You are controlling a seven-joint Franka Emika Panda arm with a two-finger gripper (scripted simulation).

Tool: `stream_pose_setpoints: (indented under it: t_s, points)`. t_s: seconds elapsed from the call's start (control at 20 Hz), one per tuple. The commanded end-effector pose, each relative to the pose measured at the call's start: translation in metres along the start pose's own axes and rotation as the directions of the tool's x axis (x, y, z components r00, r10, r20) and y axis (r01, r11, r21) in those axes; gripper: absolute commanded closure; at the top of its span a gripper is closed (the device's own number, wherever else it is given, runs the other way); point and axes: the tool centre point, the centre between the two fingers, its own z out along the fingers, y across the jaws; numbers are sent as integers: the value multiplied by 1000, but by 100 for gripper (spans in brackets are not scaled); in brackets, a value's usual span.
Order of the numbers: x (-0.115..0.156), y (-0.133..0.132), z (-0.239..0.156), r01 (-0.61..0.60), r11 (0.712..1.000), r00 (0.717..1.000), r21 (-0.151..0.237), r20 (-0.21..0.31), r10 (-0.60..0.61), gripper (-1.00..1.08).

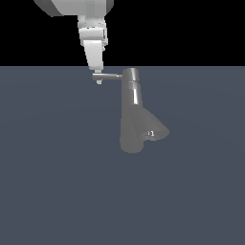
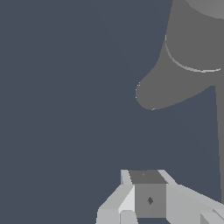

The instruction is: Turn on the faucet by rotating a designated handle.

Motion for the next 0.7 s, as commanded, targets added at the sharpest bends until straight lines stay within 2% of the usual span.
stream_pose_setpoints:
  t_s: [0.0,0.65]
  points:
    - [0,0,0,-2,1000,1000,1,0,2,108]
    - [1,34,-14,-1,1000,1000,0,0,1,108]
